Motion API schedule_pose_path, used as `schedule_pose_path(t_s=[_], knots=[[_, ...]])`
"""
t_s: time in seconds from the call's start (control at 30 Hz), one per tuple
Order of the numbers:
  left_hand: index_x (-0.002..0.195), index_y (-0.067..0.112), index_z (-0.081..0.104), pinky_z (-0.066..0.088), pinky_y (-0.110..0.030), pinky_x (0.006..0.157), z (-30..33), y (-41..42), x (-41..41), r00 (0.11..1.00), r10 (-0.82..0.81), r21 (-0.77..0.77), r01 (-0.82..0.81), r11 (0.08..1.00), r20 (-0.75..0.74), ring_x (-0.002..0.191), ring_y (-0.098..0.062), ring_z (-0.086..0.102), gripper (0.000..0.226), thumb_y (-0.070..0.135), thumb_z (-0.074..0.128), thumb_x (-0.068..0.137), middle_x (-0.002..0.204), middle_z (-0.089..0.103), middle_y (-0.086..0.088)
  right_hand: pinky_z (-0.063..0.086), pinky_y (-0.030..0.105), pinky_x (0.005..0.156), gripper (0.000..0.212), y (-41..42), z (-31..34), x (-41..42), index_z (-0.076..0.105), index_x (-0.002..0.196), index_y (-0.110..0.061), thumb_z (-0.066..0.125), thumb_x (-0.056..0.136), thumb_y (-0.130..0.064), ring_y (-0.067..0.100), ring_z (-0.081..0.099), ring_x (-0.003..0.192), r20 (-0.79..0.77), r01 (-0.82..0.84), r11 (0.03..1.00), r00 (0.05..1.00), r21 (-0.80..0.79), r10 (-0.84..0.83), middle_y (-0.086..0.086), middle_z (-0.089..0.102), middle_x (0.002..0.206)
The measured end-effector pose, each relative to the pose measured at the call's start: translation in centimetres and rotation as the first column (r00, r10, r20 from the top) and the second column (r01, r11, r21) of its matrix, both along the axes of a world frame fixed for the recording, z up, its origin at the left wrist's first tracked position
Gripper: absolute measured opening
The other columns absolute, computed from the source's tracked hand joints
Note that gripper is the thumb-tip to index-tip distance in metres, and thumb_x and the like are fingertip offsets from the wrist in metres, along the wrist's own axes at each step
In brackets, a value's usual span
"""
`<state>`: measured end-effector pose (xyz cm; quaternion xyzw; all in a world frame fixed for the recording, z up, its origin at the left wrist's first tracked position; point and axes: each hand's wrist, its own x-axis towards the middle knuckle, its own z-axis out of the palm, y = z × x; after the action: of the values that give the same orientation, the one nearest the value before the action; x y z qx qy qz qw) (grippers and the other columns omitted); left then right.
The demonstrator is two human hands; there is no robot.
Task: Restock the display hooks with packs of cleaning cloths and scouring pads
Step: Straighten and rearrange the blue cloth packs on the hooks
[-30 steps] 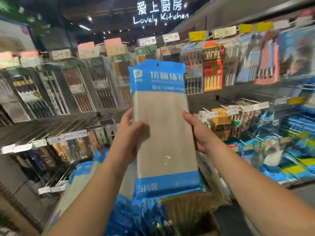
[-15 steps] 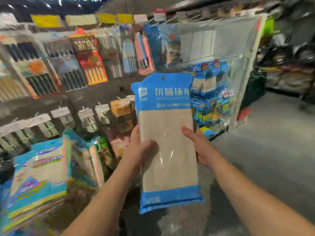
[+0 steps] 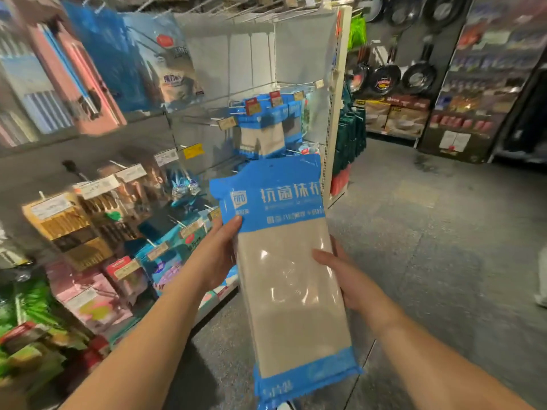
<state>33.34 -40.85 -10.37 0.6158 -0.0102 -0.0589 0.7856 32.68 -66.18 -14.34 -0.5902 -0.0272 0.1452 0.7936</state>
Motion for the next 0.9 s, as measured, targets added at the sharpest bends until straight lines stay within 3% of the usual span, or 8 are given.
schedule_pose_path(t_s=[0.2,0.3,0.37,0.47,0.6,0.7,0.83,0.9], knots=[[0.130,0.011,0.062,0.055,-0.047,0.095,-2.6,-5.3,13.8,0.991,0.120,-0.090,-0.124,0.988,-0.054,0.099,-0.025,0.073,0.050,0.029,0.068,0.084,0.117,0.075,-0.009,0.058,0.036,0.072,0.054,-3.3,-2.4,12.8,0.060,0.119,-0.029,0.069,0.067,-0.022,0.019,0.074,0.085,-0.108,0.056,0.998,0.993,-0.007,-0.056,0.001,0.076,0.098],[0.113,0.015,0.066,0.061,-0.034,0.073,-2.5,-7.6,21.0,0.986,0.163,-0.085,-0.166,0.982,-0.038,0.079,-0.015,0.075,0.017,0.015,0.058,0.099,0.095,0.079,0.000,0.054,0.039,0.084,0.066,-4.8,-1.9,20.1,0.061,0.123,-0.029,0.076,0.060,-0.025,0.023,0.072,0.096,-0.064,0.065,0.996,0.996,-0.056,-0.068,0.004,0.075,0.109],[0.111,0.017,0.066,0.060,-0.032,0.070,-1.8,-8.6,25.3,0.984,0.176,-0.055,-0.178,0.982,-0.031,0.078,-0.014,0.075,0.016,0.011,0.056,0.099,0.095,0.079,0.000,0.052,0.038,0.088,0.070,-5.7,-0.9,24.7,0.055,0.132,-0.030,0.072,0.065,-0.019,0.022,0.068,0.107,0.019,0.073,0.993,0.997,-0.089,-0.072,0.001,0.072,0.119],[0.114,0.018,0.065,0.057,-0.039,0.083,-0.9,-9.1,31.0,0.984,0.178,-0.025,-0.178,0.984,0.002,0.090,-0.019,0.075,0.026,0.016,0.067,0.088,0.105,0.078,-0.003,0.051,0.037,0.094,0.065,-6.3,0.9,30.8,0.051,0.131,-0.034,0.066,0.072,-0.012,0.018,0.066,0.111,0.103,0.096,0.993,0.991,-0.074,-0.088,-0.004,0.071,0.120],[0.113,0.020,0.063,0.058,-0.038,0.082,0.0,-10.2,37.3,0.987,0.158,0.007,-0.158,0.987,-0.001,0.089,-0.018,0.075,0.018,0.011,0.058,0.099,0.103,0.078,-0.001,0.047,0.048,0.105,0.027,-6.4,2.9,39.4,0.060,0.113,-0.036,0.069,0.089,-0.031,0.019,0.065,0.113,0.158,0.255,0.960,0.959,-0.111,-0.236,-0.005,0.071,0.116],[0.110,0.020,0.063,0.061,-0.030,0.071,-0.3,-11.0,41.1,0.985,0.174,0.014,-0.174,0.985,0.001,0.083,-0.015,0.075,0.018,0.008,0.053,0.101,0.096,0.079,0.002,0.052,0.049,0.100,0.018,-6.8,3.5,45.2,0.061,0.114,-0.029,0.063,0.096,-0.034,0.019,0.068,0.109,0.158,0.255,0.958,0.960,-0.130,-0.233,-0.002,0.071,0.117],[0.113,0.023,0.065,0.059,-0.035,0.081,-1.9,-11.4,48.3,0.957,0.290,0.106,-0.289,0.951,0.004,0.092,-0.017,0.075,0.018,0.015,0.064,0.096,0.106,0.078,0.000,0.057,0.045,0.090,0.027,-8.0,2.1,54.0,0.059,0.121,-0.018,0.061,0.098,-0.031,0.021,0.071,0.105,0.136,0.171,0.979,0.978,-0.107,-0.156,0.003,0.072,0.117],[0.113,0.027,0.066,0.058,-0.040,0.085,-2.7,-11.2,52.2,0.933,0.358,0.219,-0.353,0.910,0.017,0.095,-0.019,0.075,0.029,0.034,0.073,0.087,0.106,0.078,0.003,0.057,0.046,0.088,0.023,-8.5,1.8,59.0,0.060,0.117,-0.018,0.063,0.096,-0.028,0.023,0.072,0.102,0.140,0.140,0.985,0.982,-0.104,-0.125,0.003,0.073,0.113]])
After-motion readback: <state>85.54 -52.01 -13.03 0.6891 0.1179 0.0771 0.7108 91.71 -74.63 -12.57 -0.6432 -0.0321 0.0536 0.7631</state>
